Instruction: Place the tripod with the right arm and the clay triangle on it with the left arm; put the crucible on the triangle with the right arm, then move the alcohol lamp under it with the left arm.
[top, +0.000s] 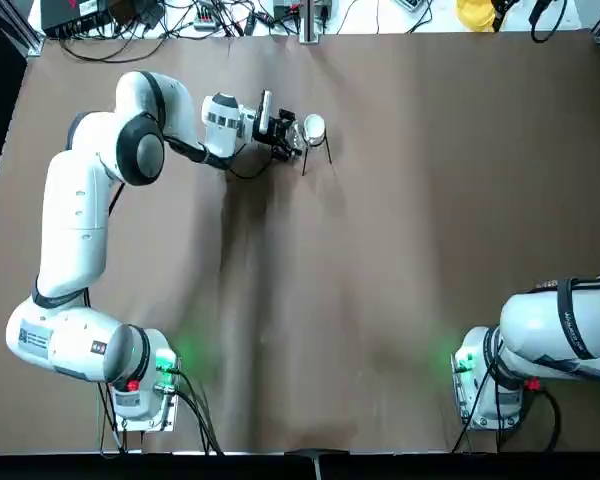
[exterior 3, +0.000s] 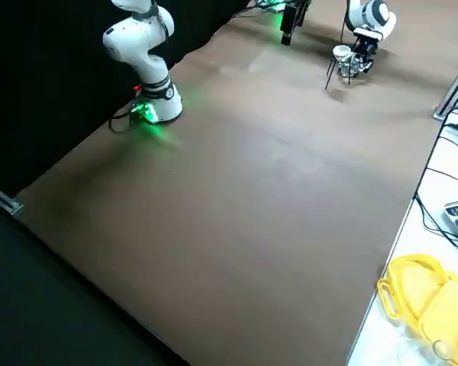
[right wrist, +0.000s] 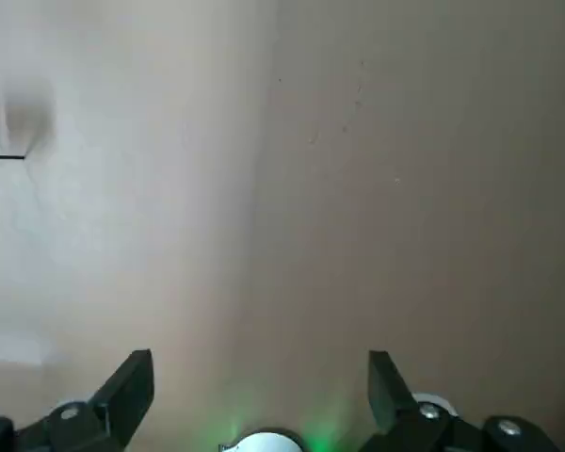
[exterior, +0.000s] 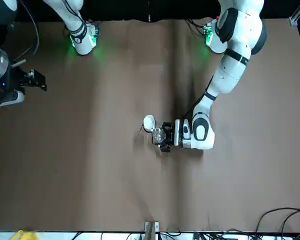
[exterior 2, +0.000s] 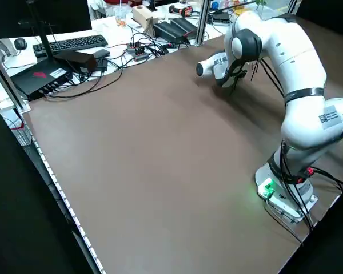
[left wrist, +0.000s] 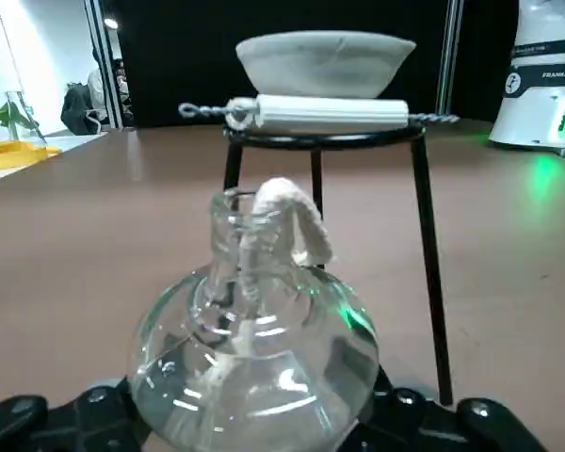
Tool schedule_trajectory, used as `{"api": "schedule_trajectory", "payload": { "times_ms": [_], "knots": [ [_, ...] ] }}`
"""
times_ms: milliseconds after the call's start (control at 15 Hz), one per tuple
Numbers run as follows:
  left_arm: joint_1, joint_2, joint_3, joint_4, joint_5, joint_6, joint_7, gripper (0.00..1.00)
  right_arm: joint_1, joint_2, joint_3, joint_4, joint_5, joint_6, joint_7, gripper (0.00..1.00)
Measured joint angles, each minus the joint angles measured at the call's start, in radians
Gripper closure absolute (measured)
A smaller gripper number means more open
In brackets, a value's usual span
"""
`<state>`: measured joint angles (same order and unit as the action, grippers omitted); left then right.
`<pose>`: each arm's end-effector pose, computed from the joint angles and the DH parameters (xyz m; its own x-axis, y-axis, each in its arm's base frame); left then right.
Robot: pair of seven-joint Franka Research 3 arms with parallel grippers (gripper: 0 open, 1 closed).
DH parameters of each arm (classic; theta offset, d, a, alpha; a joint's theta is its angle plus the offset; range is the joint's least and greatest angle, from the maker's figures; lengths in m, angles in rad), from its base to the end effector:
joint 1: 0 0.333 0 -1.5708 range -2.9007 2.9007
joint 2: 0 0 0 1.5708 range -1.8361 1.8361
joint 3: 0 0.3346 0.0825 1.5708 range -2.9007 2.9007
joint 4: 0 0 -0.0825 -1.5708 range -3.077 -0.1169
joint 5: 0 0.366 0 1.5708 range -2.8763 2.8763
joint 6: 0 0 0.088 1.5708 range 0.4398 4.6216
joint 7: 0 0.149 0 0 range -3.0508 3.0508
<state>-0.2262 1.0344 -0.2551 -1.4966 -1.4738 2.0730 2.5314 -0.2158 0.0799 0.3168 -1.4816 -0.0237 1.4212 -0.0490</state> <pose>0.5951 -0.3770 0.0891 -0.0751 -0.2320 0.9698 -0.9882 0.1472 -0.0413 0.5378 0.0438 0.5880 0.9797 0.1474 -0.1357 0.1477 -0.9890 -0.0078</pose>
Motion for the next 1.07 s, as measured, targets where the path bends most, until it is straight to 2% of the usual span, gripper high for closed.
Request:
{"api": "schedule_trajectory", "payload": {
  "times_ms": [200,333,467,533,600,867,1067],
  "knots": [
    [0.0,0.011,0.0,-0.001,0.0,0.006,0.008,0.22,0.003,-0.005,0.005,0.0,0.001,0.024,0.0,0.0],
    [-0.002,0.017,0.0,-0.001,0.0,0.007,0.012,0.22,0.038,-0.008,-0.006,-0.004,0.001,0.035,0.0,0.0],
    [-0.004,0.019,0.001,-0.001,-0.003,0.008,0.012,0.22,0.144,-0.024,-0.09,-0.012,0.001,0.058,0.001,0.0],
    [-0.009,0.019,0.001,-0.001,-0.013,0.009,0.012,0.22,0.231,-0.054,-0.174,-0.027,0.001,0.068,0.001,0.0],
    [-0.011,0.019,0.001,-0.001,-0.015,0.01,0.012,0.22,0.248,-0.069,-0.194,-0.036,0.001,0.072,0.001,0.0],
    [-0.015,0.019,0.001,-0.001,-0.016,0.01,0.012,0.22,0.25,-0.092,-0.223,-0.063,0.001,0.095,0.001,0.0],
    [-0.02,0.019,0.001,-0.001,-0.016,0.01,0.012,0.22,0.25,-0.092,-0.226,-0.077,0.001,0.118,0.001,0.0]
  ]
}}
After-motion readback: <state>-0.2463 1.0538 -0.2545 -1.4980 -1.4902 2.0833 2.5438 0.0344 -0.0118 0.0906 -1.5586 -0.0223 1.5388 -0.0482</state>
